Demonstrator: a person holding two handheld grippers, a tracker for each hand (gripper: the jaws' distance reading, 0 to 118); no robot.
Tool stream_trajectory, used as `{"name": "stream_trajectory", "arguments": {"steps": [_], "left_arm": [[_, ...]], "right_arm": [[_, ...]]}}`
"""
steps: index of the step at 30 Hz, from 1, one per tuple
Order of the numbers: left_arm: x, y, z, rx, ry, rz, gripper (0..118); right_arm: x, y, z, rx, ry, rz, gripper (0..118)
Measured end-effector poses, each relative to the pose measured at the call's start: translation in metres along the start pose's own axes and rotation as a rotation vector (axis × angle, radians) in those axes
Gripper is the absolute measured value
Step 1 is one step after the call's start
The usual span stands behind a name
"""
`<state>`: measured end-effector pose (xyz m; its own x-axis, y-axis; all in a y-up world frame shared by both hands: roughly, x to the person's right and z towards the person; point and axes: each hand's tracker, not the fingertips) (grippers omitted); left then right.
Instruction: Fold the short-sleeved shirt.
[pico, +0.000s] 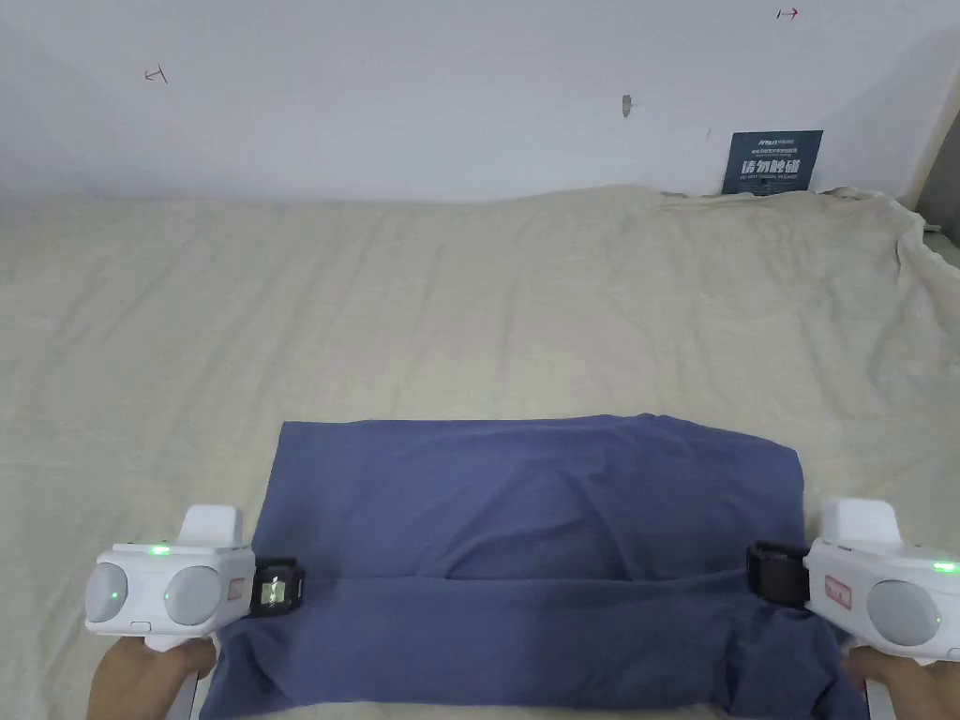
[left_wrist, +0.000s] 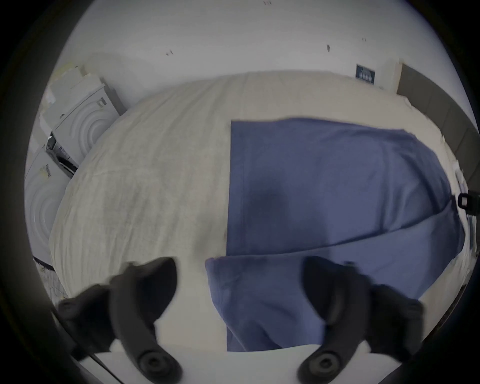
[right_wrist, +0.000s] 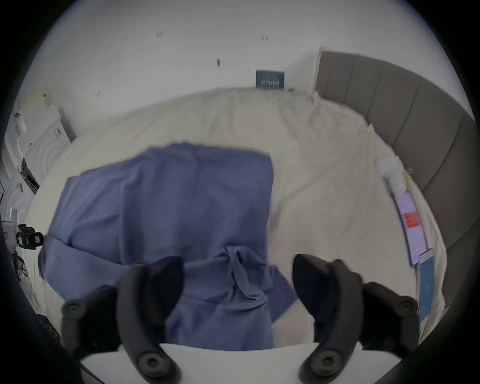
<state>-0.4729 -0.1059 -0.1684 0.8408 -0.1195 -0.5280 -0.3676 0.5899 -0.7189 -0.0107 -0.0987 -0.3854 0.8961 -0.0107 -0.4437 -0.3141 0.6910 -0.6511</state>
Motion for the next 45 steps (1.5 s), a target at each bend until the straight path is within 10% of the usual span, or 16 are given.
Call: {"name": "stream_trajectory", "arguments": {"steps": [17,21,23,24,39,41,43,45], "left_arm": [[-0.008,-0.046,0.176,0.479,-0.134,0.078,107],[0.002,-0.071,0.187,0.523,-0.1,0.047,48],[0.007,-0.082,0.185,0.524,-0.1,0.048,8],[0.006,-0.086,0.184,0.525,-0.094,0.059,0],[0.001,-0.069,0.142,0.292,-0.089,0.122,0],[-0.006,-0.066,0.124,0.217,-0.112,0.158,15],[-0.01,-0.064,0.106,0.155,-0.115,0.19,63],[-0.014,-0.064,0.082,0.064,-0.101,0.207,76]], "right_arm": [[0.002,-0.03,0.208,0.47,0.019,0.0,89],[-0.001,-0.051,0.213,0.491,-0.012,0.022,43],[-0.002,-0.06,0.213,0.505,-0.018,0.018,0],[-0.003,-0.064,0.21,0.517,-0.039,0.023,0],[-0.001,-0.06,0.198,0.511,-0.025,-0.009,0],[0.0,-0.061,0.194,0.502,-0.024,-0.011,0],[0.0,-0.062,0.19,0.489,-0.024,-0.018,0],[-0.001,-0.063,0.188,0.478,-0.021,-0.03,0]]}}
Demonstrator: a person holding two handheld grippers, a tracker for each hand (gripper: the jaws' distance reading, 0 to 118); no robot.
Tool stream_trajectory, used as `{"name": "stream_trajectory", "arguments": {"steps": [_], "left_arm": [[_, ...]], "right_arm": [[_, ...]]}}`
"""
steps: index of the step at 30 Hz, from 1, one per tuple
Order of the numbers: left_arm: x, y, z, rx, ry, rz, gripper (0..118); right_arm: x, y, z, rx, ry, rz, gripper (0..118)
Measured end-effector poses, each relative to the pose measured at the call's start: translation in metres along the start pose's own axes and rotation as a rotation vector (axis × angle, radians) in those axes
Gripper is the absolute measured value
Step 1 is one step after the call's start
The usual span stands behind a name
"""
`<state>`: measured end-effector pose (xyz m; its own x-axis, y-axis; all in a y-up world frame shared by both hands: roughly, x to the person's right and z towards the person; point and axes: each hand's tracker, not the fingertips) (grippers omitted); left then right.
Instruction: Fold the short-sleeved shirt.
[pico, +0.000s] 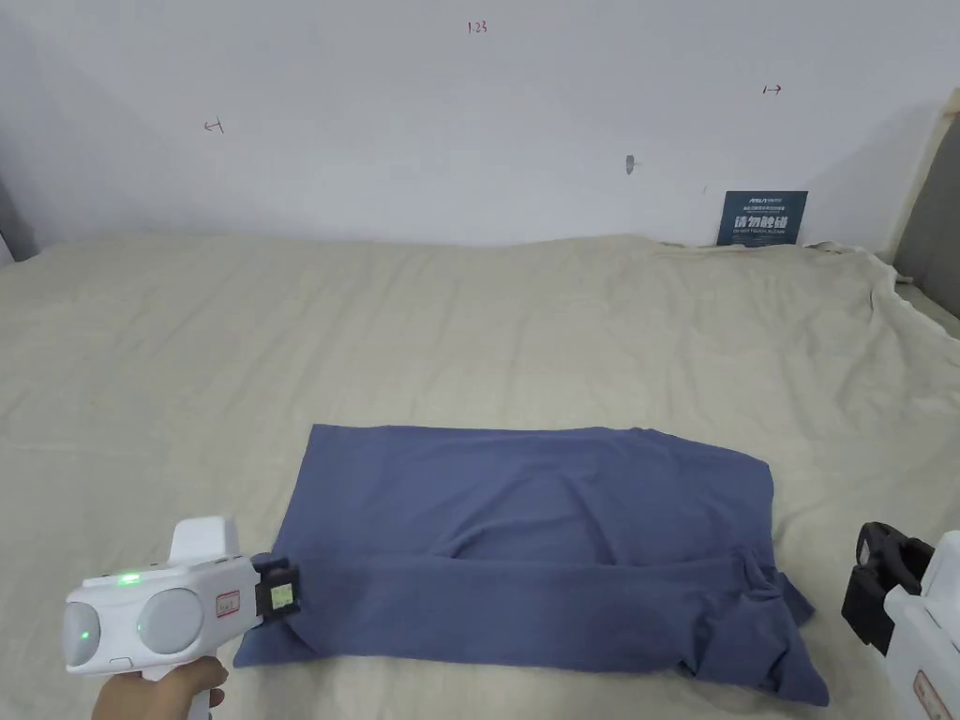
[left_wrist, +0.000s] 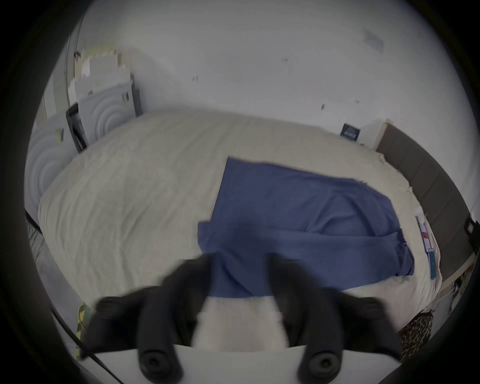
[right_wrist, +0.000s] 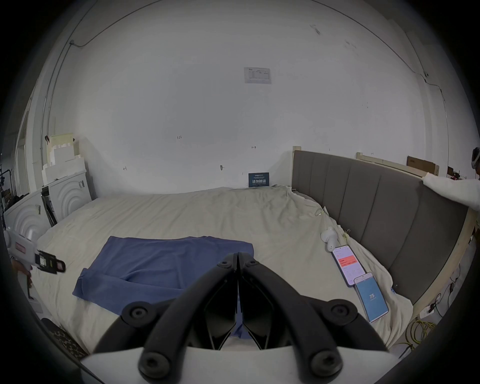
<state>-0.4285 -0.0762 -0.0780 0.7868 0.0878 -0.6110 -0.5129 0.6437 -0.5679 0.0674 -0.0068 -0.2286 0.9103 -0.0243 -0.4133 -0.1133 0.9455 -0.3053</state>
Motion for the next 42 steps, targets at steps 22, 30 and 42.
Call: {"name": "stream_trajectory", "arguments": {"steps": [22,30,42], "left_arm": [[-0.002,-0.023,-0.063,-0.211,0.007,-0.127,3],[-0.019,-0.008,-0.041,-0.139,-0.045,-0.132,3],[-0.027,-0.006,-0.037,-0.121,-0.061,-0.088,3]], "right_arm": [[-0.001,-0.038,-0.06,-0.244,-0.001,-0.039,5],[0.007,-0.078,-0.109,-0.473,-0.016,-0.024,85],[-0.005,-0.108,-0.11,-0.585,0.042,-0.034,8]]}}
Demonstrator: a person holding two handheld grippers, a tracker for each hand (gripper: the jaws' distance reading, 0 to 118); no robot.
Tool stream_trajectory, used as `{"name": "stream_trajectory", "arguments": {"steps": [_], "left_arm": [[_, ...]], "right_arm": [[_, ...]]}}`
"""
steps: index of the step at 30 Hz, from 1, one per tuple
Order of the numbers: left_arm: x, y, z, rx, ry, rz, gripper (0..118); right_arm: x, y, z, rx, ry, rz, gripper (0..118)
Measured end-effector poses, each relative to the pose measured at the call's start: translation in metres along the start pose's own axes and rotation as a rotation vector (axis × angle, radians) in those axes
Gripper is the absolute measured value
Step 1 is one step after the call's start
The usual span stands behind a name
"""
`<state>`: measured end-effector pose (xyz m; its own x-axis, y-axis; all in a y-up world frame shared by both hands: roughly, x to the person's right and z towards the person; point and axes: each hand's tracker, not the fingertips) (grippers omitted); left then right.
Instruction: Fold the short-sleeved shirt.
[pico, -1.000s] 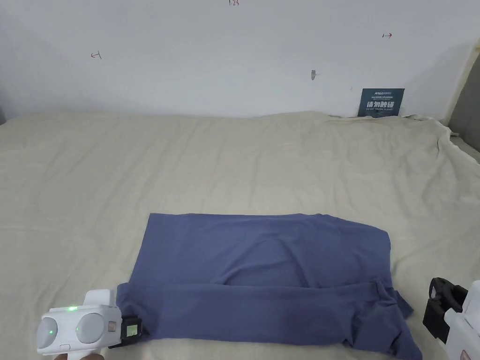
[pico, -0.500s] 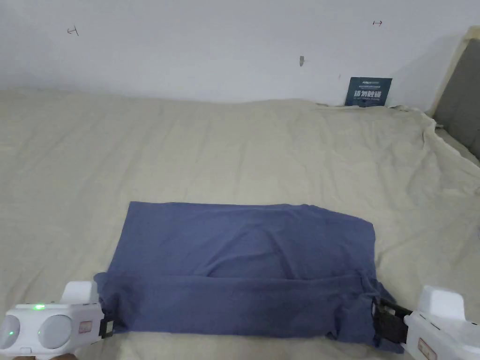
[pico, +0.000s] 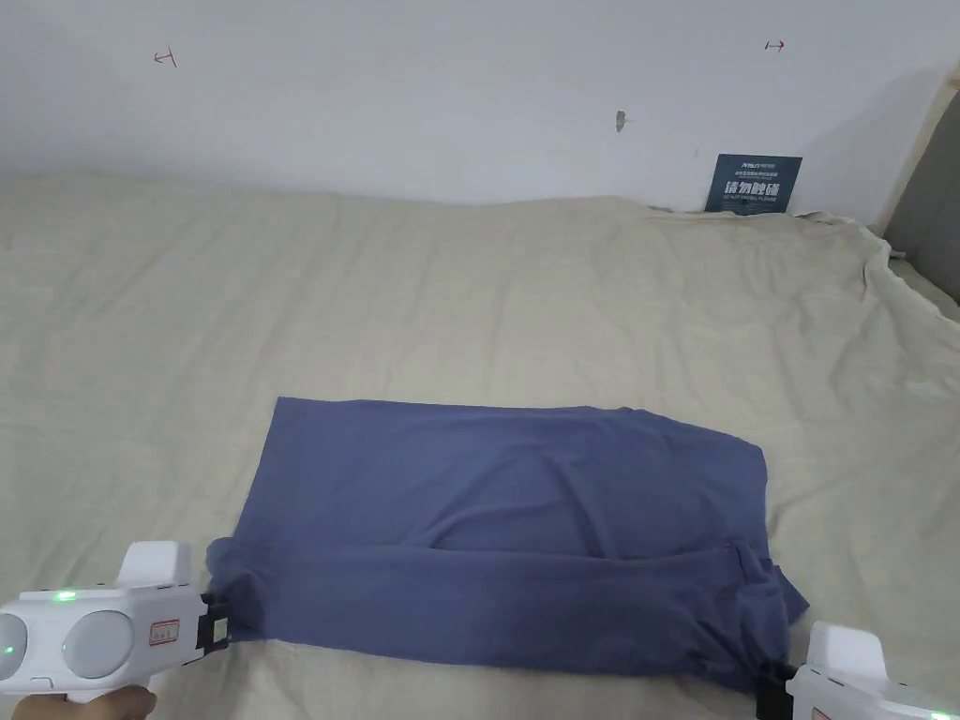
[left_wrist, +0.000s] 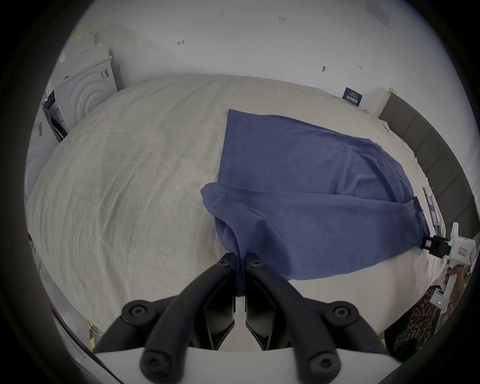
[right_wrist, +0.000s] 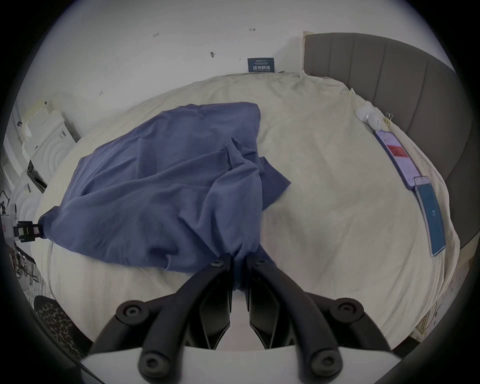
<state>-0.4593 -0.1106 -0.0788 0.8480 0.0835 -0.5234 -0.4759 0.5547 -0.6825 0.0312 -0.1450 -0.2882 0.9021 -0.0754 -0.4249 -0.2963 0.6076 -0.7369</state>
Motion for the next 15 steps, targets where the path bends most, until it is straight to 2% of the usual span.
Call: {"name": "stream_trajectory", "arguments": {"steps": [4,10,15], "left_arm": [[-0.007,-0.008,0.001,0.004,-0.003,0.025,3],[-0.017,-0.019,0.027,0.027,-0.003,0.044,3],[-0.027,-0.044,0.044,0.039,-0.032,0.075,3]], "right_arm": [[0.007,0.004,0.026,0.051,0.023,-0.013,7],[0.031,-0.003,0.057,0.108,0.047,0.01,7],[0.046,-0.03,0.075,0.12,0.063,-0.026,7]]}}
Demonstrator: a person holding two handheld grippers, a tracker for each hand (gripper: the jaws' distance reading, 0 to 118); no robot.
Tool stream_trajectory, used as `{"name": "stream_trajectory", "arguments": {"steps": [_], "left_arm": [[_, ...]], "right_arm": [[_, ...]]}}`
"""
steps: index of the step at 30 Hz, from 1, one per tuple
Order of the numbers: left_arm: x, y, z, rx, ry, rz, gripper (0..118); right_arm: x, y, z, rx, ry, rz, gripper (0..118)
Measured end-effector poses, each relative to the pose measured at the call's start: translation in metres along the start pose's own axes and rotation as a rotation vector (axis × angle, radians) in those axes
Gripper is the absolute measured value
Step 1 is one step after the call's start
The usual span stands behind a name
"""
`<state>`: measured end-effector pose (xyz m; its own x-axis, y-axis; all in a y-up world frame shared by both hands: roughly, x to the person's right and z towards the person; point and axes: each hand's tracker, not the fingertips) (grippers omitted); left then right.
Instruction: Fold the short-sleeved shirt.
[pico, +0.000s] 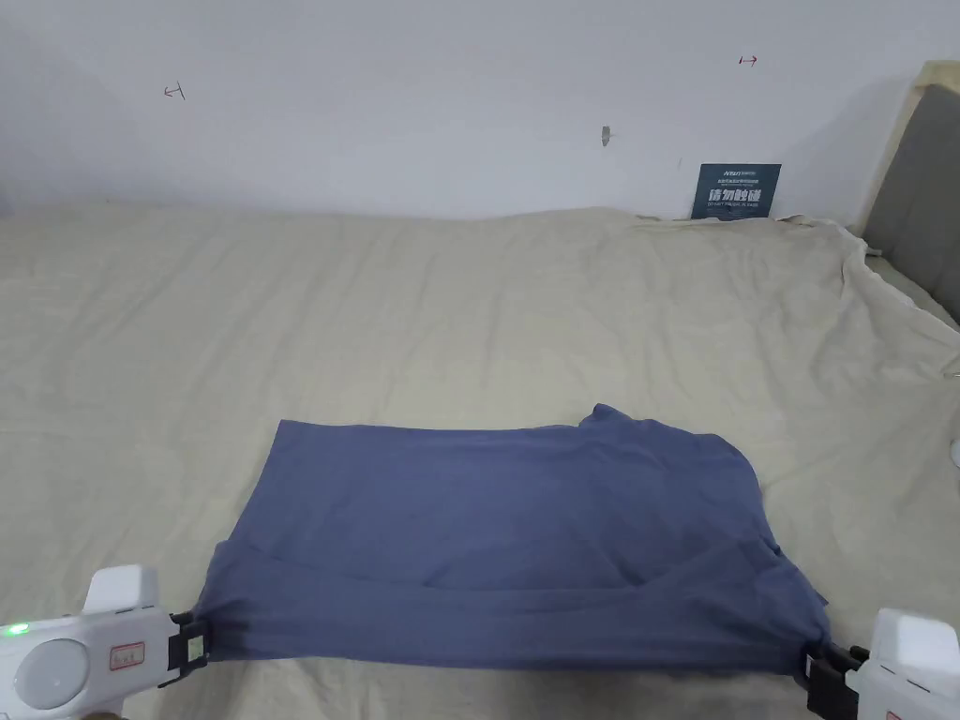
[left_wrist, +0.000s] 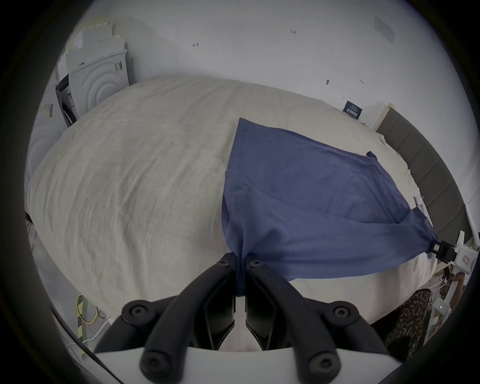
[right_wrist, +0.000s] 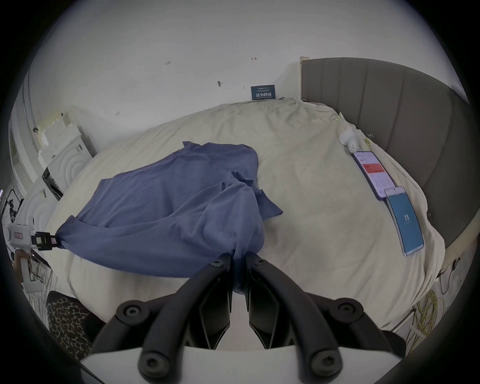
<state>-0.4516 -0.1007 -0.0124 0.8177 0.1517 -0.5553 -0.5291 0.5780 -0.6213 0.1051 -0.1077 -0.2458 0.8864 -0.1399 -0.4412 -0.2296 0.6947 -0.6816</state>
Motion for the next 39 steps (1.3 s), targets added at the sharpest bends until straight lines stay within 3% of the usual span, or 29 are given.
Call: {"name": "stream_trajectory", "arguments": {"steps": [10,18,21,24,25,26,34,39], "left_arm": [[-0.005,-0.053,-0.03,-0.094,0.058,-0.022,3],[0.01,-0.058,-0.025,-0.081,0.092,-0.026,4],[0.011,-0.058,-0.018,-0.07,0.08,-0.022,25],[0.011,-0.052,-0.009,-0.068,0.088,-0.019,83],[0.012,-0.05,-0.003,-0.029,0.081,-0.019,102],[0.014,-0.043,0.008,0.023,0.068,-0.016,111],[0.048,0.021,0.095,0.393,0.019,-0.036,113],[0.067,0.038,0.122,0.502,-0.019,-0.042,109]], "right_arm": [[0.0,-0.055,-0.028,-0.137,-0.046,-0.019,7],[-0.001,-0.059,-0.028,-0.127,-0.053,-0.043,8],[-0.004,-0.055,-0.025,-0.137,-0.065,-0.034,21],[-0.013,-0.041,-0.011,-0.109,-0.082,0.006,71],[-0.016,-0.035,-0.004,-0.07,-0.081,0.023,81],[-0.022,-0.024,0.008,-0.031,-0.076,0.029,83],[-0.041,0.048,0.07,0.263,-0.039,0.078,83],[-0.054,0.067,0.091,0.396,-0.028,0.1,83]]}}
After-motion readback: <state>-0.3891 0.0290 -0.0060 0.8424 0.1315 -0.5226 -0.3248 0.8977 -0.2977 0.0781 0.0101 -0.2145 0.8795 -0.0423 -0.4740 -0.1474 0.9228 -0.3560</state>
